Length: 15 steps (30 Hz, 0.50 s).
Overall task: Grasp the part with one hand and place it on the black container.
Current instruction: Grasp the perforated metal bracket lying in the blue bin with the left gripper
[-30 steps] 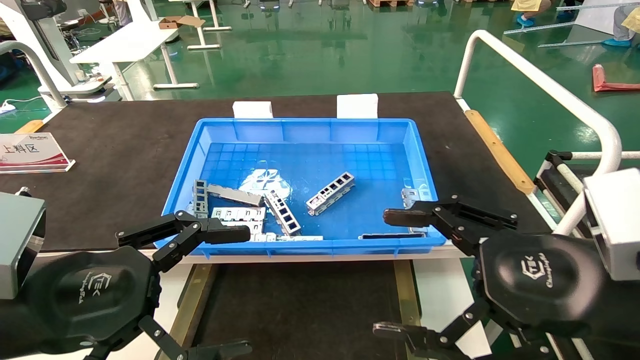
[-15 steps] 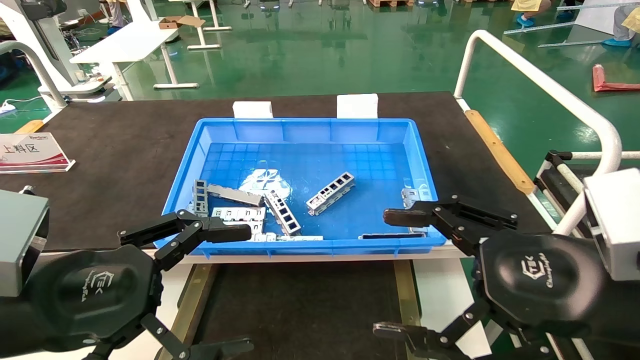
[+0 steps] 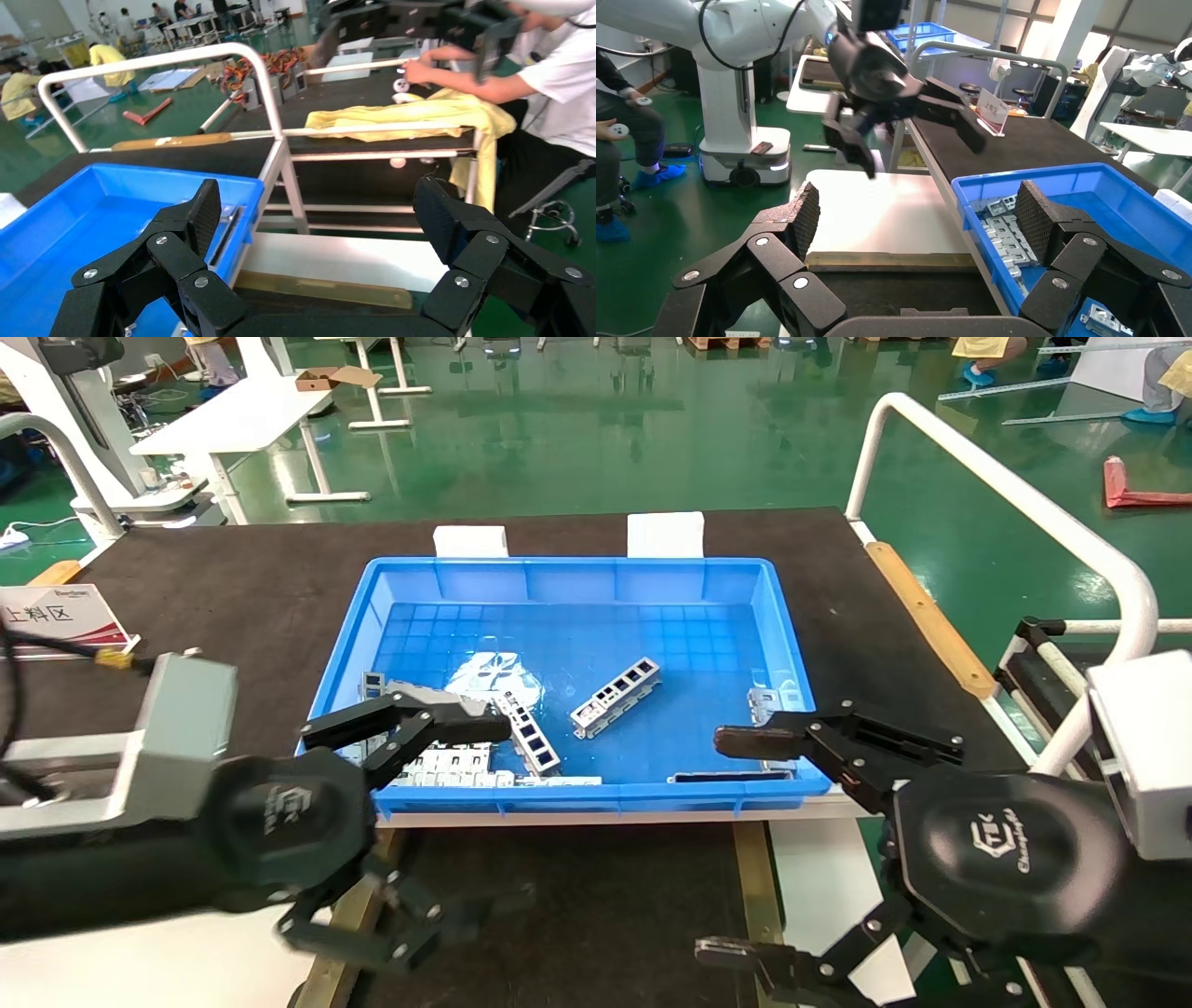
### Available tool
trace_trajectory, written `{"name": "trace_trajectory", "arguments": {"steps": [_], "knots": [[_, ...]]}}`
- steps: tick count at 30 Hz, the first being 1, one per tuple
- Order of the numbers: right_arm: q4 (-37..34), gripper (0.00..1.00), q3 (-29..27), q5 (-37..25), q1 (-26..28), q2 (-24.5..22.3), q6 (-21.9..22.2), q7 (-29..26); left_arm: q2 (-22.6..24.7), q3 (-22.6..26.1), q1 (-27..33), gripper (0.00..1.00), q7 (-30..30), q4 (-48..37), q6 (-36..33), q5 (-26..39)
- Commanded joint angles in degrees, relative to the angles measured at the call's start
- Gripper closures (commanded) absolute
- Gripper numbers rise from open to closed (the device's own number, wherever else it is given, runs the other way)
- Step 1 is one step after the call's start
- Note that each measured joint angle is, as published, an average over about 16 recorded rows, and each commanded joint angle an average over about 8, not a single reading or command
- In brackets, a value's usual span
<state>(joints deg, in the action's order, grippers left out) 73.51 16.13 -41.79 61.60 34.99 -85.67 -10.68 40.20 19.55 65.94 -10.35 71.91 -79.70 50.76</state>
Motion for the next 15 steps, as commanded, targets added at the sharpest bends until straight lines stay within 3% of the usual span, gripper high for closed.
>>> {"name": "trace_trajectory", "arguments": {"steps": [1, 15], "knots": [[0.0, 0.00, 0.0, 0.0, 0.0, 0.0, 0.0, 0.0, 1.0, 0.7, 0.6, 0.00, -0.2, -0.5, 1.2, 1.5], [0.0, 0.00, 0.1, 0.0, 0.0, 0.0, 0.0, 0.0, 10.3, 4.8, 5.7, 0.00, 2.0, -9.8, 9.2, 11.1]]}}
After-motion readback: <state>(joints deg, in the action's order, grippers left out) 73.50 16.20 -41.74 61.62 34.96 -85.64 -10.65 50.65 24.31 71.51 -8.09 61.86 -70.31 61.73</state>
